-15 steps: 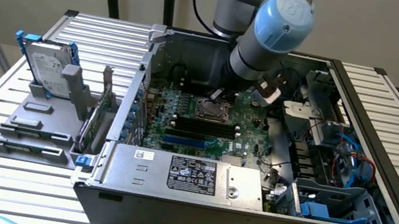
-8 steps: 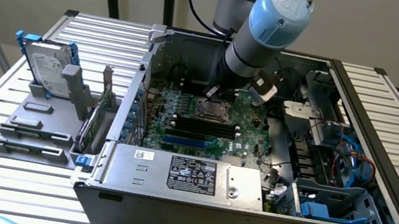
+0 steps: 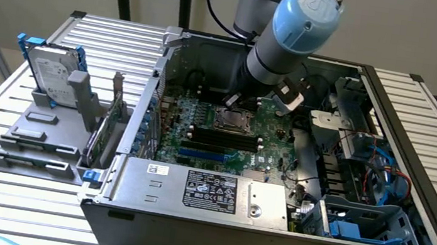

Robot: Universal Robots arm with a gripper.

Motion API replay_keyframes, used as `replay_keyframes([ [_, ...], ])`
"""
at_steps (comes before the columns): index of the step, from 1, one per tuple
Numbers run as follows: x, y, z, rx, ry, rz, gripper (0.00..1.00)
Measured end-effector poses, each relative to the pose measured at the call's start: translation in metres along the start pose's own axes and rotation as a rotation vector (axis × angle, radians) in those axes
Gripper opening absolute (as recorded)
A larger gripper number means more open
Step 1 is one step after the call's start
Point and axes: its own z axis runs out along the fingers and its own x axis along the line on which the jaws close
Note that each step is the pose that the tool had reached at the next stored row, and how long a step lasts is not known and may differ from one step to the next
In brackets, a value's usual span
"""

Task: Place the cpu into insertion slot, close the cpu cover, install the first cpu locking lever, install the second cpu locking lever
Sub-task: 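Install the second cpu locking lever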

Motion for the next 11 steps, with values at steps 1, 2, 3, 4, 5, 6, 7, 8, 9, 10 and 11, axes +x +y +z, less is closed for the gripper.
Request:
replay_keyframes([
  [1,0.0,0.0,0.0,0.0007,0.0009,0.0,0.11],
  [2,0.0,0.0001,0.0,0.0015,0.0018,0.0,0.11],
  [3,0.0,0.0001,0.0,0.0023,0.0027,0.0,0.11],
  [4,0.0,0.0001,-0.0001,0.0031,0.0035,-0.001,0.11],
  [5,0.0,0.0001,-0.0001,0.0039,0.0045,-0.001,0.11],
  [6,0.0,0.0002,-0.0001,0.0046,0.0054,-0.001,0.11],
  [7,-0.0001,0.0002,-0.0001,0.0054,0.0063,-0.001,0.11],
  [8,-0.0001,0.0002,-0.0001,0.0061,0.007,-0.001,0.11],
  [9,-0.0001,0.0003,-0.0001,0.0069,0.008,-0.001,0.11],
  [10,-0.0001,0.0003,-0.0002,0.0077,0.0089,-0.001,0.11],
  [11,-0.0001,0.0003,-0.0002,0.0084,0.0097,-0.001,0.11],
])
